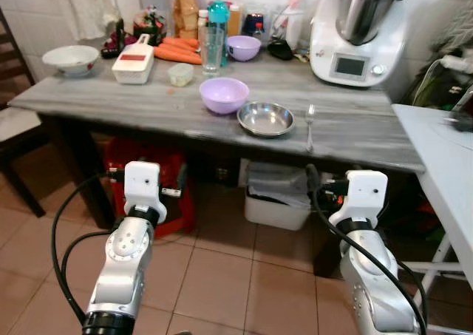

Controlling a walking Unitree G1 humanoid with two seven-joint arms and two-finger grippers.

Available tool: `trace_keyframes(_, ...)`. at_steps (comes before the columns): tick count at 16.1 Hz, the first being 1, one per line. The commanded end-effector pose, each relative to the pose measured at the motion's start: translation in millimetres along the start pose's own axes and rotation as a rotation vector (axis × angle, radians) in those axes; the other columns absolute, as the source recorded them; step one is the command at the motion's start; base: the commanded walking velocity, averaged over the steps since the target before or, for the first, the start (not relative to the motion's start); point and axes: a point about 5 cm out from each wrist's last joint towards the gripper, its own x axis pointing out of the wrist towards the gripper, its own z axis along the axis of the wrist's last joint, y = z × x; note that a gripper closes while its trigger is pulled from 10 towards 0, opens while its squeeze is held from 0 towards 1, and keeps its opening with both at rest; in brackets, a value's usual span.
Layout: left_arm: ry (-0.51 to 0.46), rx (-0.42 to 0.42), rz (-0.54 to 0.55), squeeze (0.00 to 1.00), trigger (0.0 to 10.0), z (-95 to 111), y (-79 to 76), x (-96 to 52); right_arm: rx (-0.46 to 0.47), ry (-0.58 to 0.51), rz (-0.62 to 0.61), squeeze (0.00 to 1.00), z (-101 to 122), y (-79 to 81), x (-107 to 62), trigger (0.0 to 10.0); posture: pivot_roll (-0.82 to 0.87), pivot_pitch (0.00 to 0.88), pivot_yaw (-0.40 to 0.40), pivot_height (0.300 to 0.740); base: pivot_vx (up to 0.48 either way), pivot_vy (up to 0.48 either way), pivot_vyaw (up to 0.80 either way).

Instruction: Setting the table

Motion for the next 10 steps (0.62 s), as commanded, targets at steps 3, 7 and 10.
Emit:
trace_keyframes(3, 0.003, 0.007, -0.022, 0.00, 10.0, -3.2, 0.0, -1.1, -0.056, -0.026, -0.021, 0.00, 4.5, -3.7, 2.3, 10.0, -0.04, 0.000, -0.019, 0.740, 0.000, 0.000, 0.00)
trace_keyframes(7, 0.001, 0.029, -0.033, 0.00, 10.0, -1.1, -1.6, 1.7, -0.092, -0.029, -0.022, 0.00, 0.2, -6.7, 3.7, 10.0, -0.04, 0.000, -0.024, 0.740, 0.000, 0.000, 0.00)
trace_keyframes(10, 0.003, 0.020, -0.045, 0.00, 10.0, -2.8, -4.3, 1.4, -0.065, -0.022, -0.008, 0.00, 0.7, -5.0, 3.5, 10.0, -0.05, 0.000, -0.025, 0.740, 0.000, -0.169, 0.00)
